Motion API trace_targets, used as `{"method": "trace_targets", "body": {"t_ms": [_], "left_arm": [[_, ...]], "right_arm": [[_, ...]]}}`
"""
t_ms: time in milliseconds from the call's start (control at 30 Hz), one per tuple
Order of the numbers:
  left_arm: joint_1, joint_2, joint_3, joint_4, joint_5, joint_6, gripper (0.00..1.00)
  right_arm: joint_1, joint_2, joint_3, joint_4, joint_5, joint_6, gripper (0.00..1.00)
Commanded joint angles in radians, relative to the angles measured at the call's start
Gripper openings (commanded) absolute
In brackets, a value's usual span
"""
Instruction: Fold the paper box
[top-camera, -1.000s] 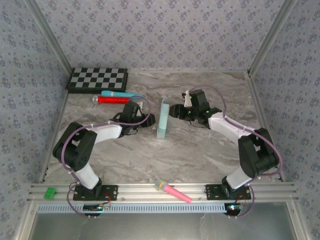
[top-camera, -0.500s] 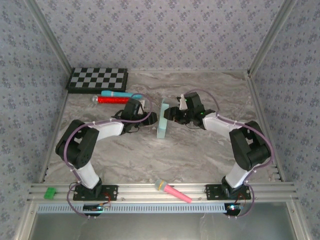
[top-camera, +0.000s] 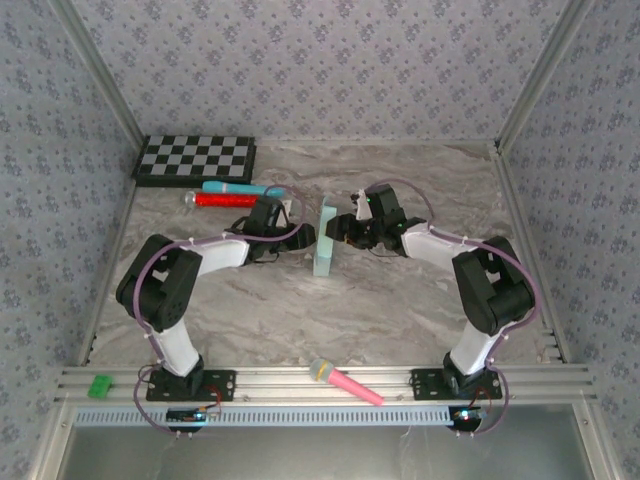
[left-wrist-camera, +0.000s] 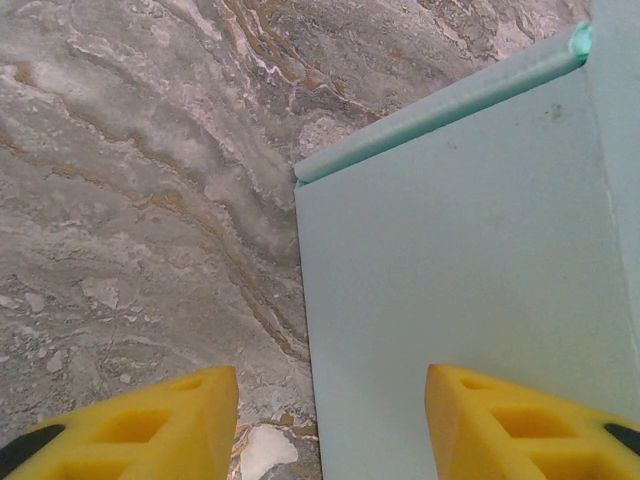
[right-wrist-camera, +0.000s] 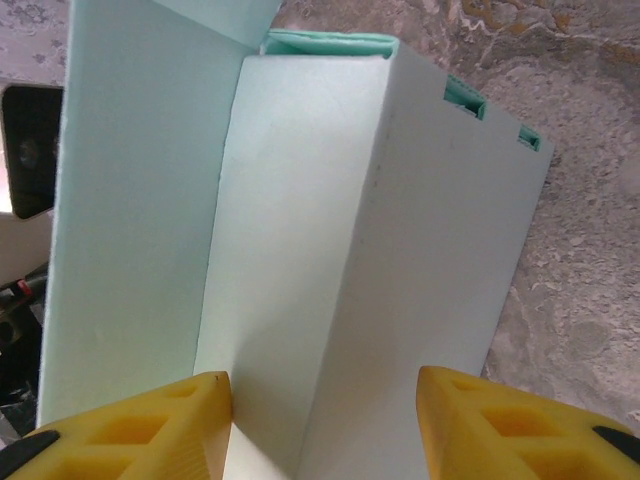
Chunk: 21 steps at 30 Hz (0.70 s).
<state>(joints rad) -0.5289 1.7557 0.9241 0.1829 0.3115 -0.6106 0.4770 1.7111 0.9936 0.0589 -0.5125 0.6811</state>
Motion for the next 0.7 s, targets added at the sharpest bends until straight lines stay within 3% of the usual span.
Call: {"method": "trace_targets", "body": {"t_ms": [0,367,667], "left_arm": [[0.0,0.018,0.037,-0.019,0.029,0.02,0.52],[0.002,-0.012,0.043,-0.06,-0.011,0.038,0.52],[0.007,-0.11,0.063,-0.162,-0.115,0.099,0.53]], "right_arm": [[0.012,0.025,-0.006,-0.139,0.093,-0.03,0.52],[0.035,0.046,0.036,-0.267,0.219,-0.062,0.5],[0.036,-0.023,0.061,-0.121,0.141,-0.019,0.51]]}}
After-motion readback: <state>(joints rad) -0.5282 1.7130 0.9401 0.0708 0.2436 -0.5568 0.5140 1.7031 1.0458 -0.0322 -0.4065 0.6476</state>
